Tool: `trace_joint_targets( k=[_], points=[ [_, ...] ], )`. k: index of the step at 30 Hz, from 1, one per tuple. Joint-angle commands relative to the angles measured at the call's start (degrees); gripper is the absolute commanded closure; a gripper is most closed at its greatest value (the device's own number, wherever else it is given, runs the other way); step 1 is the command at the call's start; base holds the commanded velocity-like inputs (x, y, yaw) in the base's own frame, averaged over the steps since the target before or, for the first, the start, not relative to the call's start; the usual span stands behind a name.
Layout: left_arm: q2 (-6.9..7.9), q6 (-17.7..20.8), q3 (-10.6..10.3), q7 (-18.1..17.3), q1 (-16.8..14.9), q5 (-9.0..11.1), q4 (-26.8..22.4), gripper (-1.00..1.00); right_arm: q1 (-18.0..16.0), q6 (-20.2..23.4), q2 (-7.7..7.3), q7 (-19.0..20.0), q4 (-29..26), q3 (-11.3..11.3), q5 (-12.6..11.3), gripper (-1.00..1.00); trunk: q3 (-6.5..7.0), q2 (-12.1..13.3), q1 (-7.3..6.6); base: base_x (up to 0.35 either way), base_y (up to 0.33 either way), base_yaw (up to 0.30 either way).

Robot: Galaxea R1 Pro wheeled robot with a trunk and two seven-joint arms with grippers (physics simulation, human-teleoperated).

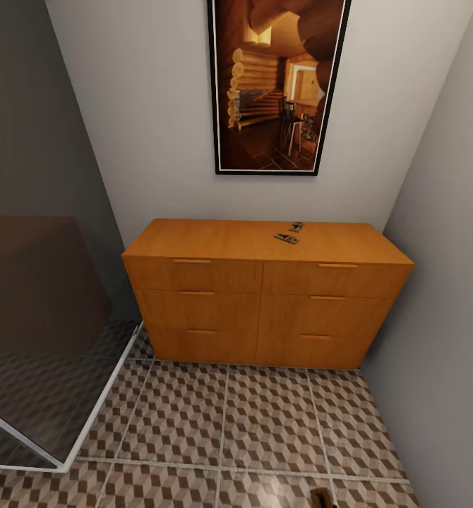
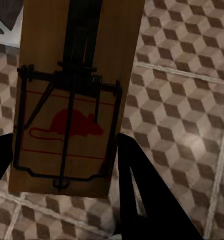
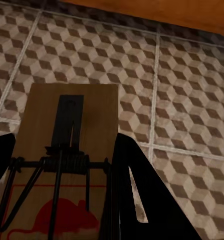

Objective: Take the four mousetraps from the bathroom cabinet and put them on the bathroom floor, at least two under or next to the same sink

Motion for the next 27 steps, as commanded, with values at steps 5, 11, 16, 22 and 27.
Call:
trace_joint_targets(
  k=[5,11,16,22,27],
  points=[
    [1.95,5.38,-0.31,0.73,-6.54,-0.13,-0.19,1.0,-3.22,3.87,-0.13,-0.15,-2.74,-0.13,0.5,1.0,-0.07,-0.03,-0.01,0.0,0.0,0.0],
    [4.13,6.39,-0.8,-0.36,-7.87,-0.36,-0.13,1.0,-3.53,0.96,-0.18,-0.05,-2.86,0.08,0.42,1.0,-0.07,-0.03,-0.01,0.0,0.0,0.0],
    [4.3,6.46,-0.9,-0.5,-7.96,-0.42,-0.02,1.0,-3.31,0.17,-0.09,-0.1,-2.66,0.08,0.39,1.0,-0.07,-0.03,-0.01,0.0,0.0,0.0],
    [4.26,6.46,-0.92,-0.52,-7.97,-0.43,0.05,1.0,-3.18,0.03,-0.06,-0.12,-2.58,0.08,0.38,1.0,-0.07,-0.03,-0.01,0.0,0.0,0.0],
    [4.25,6.47,-0.92,-0.52,-7.97,-0.44,0.06,1.0,-3.16,0.02,-0.01,-0.13,-2.56,0.09,0.37,1.0,-0.07,-0.03,-0.01,0.0,0.0,0.0]
  ],
)
